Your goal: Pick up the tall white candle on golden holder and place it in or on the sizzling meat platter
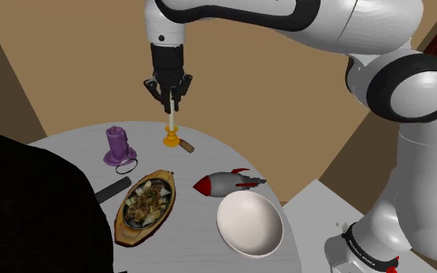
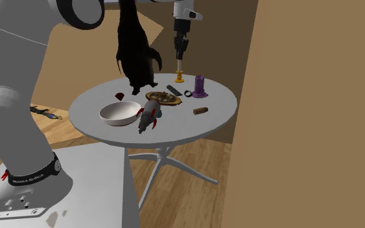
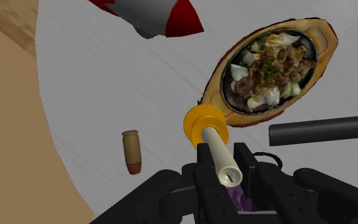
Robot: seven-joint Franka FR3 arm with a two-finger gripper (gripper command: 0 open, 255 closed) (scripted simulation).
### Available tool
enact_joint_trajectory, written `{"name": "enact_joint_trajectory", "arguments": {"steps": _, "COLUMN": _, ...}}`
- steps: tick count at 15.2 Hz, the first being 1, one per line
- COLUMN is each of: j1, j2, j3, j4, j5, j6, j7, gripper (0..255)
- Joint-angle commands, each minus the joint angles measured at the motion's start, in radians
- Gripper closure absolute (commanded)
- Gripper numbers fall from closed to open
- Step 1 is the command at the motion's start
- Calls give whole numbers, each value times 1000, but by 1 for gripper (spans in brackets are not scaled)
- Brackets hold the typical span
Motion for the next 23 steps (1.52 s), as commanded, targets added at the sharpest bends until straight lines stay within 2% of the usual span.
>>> {"name": "enact_joint_trajectory", "arguments": {"steps": 1, "j1": 32, "j2": 3, "j3": 10, "j4": 23, "j5": -2, "j6": -19, "j7": 41, "gripper": 255}}
{"name": "enact_joint_trajectory", "arguments": {"steps": 6, "j1": 121, "j2": 41, "j3": 33, "j4": 109, "j5": -12, "j6": -63, "j7": 142, "gripper": 255}}
{"name": "enact_joint_trajectory", "arguments": {"steps": 10, "j1": 204, "j2": 109, "j3": 46, "j4": 240, "j5": -28, "j6": -124, "j7": 219, "gripper": 255}}
{"name": "enact_joint_trajectory", "arguments": {"steps": 16, "j1": 180, "j2": 52, "j3": 49, "j4": 62, "j5": -16, "j6": -3, "j7": 216, "gripper": 255}}
{"name": "enact_joint_trajectory", "arguments": {"steps": 23, "j1": 164, "j2": 23, "j3": 49, "j4": -81, "j5": -10, "j6": 110, "j7": 213, "gripper": 255}}
